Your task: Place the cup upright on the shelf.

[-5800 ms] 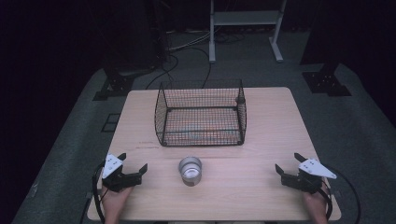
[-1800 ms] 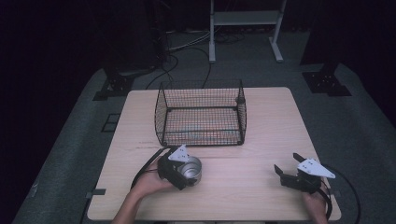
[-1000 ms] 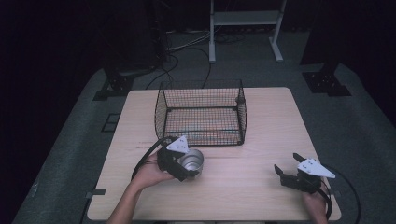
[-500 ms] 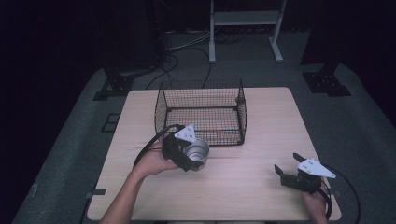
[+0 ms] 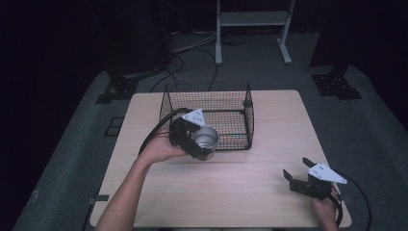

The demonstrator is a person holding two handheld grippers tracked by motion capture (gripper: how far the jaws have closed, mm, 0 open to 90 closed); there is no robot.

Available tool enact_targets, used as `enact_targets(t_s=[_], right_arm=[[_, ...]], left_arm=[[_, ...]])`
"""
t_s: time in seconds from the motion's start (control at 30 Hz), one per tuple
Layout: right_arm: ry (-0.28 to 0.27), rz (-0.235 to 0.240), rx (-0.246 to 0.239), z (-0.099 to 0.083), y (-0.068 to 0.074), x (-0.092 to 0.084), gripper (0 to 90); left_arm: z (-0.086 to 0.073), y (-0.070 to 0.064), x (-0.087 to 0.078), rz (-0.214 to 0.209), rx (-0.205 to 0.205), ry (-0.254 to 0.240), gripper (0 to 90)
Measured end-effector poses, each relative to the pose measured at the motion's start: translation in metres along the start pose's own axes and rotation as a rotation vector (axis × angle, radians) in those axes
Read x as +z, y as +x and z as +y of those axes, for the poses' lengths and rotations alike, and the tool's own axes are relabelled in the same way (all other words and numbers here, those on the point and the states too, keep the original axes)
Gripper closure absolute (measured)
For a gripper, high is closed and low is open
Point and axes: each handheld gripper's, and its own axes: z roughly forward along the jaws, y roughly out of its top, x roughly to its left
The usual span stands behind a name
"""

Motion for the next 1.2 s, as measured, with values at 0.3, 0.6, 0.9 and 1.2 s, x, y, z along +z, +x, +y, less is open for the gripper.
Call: enact_targets(t_s=[0.3,0.6,0.9,1.2], right_arm=[[-0.011,0.007,0.014,0.000,-0.001,-0.001,13.5],[-0.012,0.011,0.024,0.000,-0.002,-0.001,13.4],[-0.008,0.010,0.013,0.000,-0.001,0.000,13.4],[-0.007,0.010,0.009,0.000,-0.001,0.000,13.4]], left_arm=[[0.014,0.013,-0.005,0.017,-0.002,0.019,13.8],[0.031,0.027,-0.007,0.031,-0.005,0.037,13.8],[0.051,0.044,-0.012,0.058,0.008,0.047,13.8],[0.056,0.063,-0.003,0.065,-0.035,0.032,13.8]])
